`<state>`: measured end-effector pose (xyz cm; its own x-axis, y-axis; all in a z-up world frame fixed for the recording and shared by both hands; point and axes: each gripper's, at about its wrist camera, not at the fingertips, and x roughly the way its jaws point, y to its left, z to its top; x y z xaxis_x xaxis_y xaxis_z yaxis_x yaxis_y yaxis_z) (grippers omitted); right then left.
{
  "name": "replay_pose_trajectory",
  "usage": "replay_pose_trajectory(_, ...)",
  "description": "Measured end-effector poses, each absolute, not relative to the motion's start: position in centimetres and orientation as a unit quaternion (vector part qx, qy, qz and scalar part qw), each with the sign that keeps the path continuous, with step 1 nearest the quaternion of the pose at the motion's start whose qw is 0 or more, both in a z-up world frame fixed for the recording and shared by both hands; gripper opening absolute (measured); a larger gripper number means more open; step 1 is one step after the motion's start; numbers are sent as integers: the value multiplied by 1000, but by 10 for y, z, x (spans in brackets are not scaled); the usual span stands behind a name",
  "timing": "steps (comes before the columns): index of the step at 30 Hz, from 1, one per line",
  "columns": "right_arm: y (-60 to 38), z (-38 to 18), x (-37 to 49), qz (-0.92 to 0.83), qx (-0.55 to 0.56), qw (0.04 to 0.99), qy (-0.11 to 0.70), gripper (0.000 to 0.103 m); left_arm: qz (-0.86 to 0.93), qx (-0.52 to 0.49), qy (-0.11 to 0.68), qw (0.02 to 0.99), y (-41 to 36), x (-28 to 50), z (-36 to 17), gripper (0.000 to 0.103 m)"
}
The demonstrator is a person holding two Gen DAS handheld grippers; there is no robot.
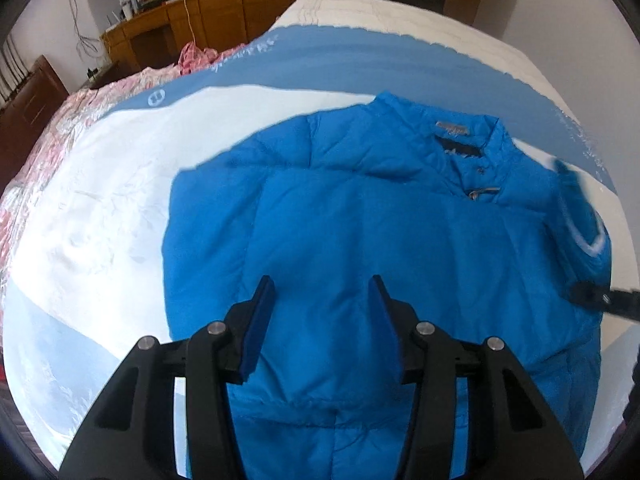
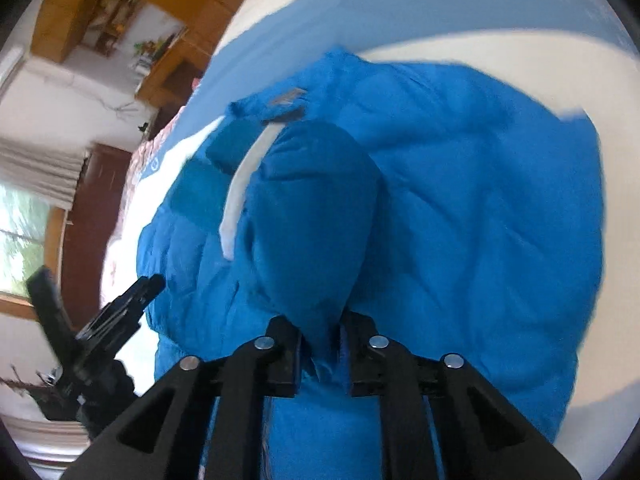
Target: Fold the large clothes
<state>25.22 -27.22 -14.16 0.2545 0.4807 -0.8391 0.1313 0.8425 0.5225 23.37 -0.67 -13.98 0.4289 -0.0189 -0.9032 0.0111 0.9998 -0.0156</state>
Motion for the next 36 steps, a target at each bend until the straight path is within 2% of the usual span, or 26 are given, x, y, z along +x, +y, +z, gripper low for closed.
replay_pose_trajectory(1,-281,-144,246,106,256,749,602,32,-7,-2,537,843,-8,236,-143,48)
replay_pose_trajectory(6,-305,-134,225,65,223,775,588,35,-7,-11,542,840,-3,236,-148,48)
replay_pose_trajectory(8,-309,-127,224,66,217,785,576,51,-11,-18,538,842,-1,234,-144,48)
replay_pose_trajectory(9,-313,-124,226,61,217,789,571,54,-13,-19,537,843,0,233,-141,48)
replay_pose_trajectory(16,-354,-146,249,25,259,767,586,56,-12,-21,538,843,4,232,-142,50)
replay_pose_trajectory(18,-356,-152,255,36,275,764,583,47,-9,-20,542,840,4,233,-147,50)
replay_pose_trajectory(21,-349,-148,261,49,265,774,573,19,-4,-16,541,841,3,234,-148,50)
replay_pose_trajectory(22,-347,-145,263,53,262,777,570,14,-8,-19,540,841,2,233,-146,50)
replay_pose_trajectory(27,-360,-125,253,29,250,800,546,12,-17,-18,532,846,0,234,-137,50)
replay_pose_trajectory(33,-363,-152,246,9,227,778,586,12,-15,-6,563,826,1,247,-164,51)
replay_pose_trajectory(36,-363,-143,241,9,219,784,580,15,-15,-17,565,825,4,248,-162,51)
